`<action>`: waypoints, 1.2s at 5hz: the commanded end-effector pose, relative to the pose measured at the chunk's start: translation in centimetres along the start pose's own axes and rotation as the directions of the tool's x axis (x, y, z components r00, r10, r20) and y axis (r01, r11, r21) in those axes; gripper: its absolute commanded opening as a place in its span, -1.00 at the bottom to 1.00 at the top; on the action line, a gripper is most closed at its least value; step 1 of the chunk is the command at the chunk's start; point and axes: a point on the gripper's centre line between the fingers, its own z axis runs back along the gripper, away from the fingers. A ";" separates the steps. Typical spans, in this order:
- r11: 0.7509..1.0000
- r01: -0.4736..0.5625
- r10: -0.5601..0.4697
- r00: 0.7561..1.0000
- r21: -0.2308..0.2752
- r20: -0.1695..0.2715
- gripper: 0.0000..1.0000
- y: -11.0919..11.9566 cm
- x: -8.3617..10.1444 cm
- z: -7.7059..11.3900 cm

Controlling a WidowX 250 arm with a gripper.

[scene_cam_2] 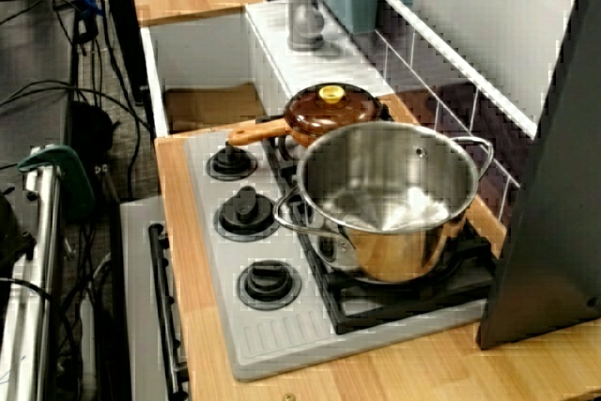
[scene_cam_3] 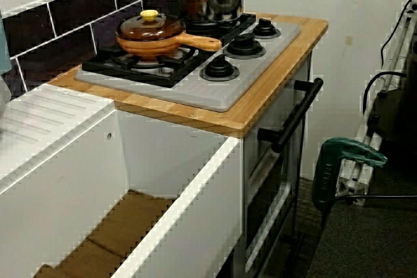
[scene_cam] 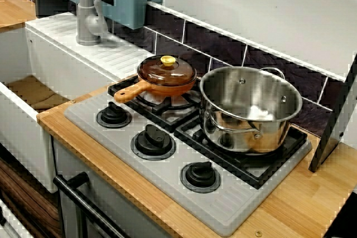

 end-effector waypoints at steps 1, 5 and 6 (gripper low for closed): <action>1.000 0.000 0.000 1.000 0.000 0.000 1.00 0.0 0.0 0.0; 0.996 0.042 -0.053 0.988 0.079 0.145 1.00 4.1 4.4 -9.6; 0.991 0.126 -0.132 0.980 0.049 0.147 1.00 3.4 7.3 -10.2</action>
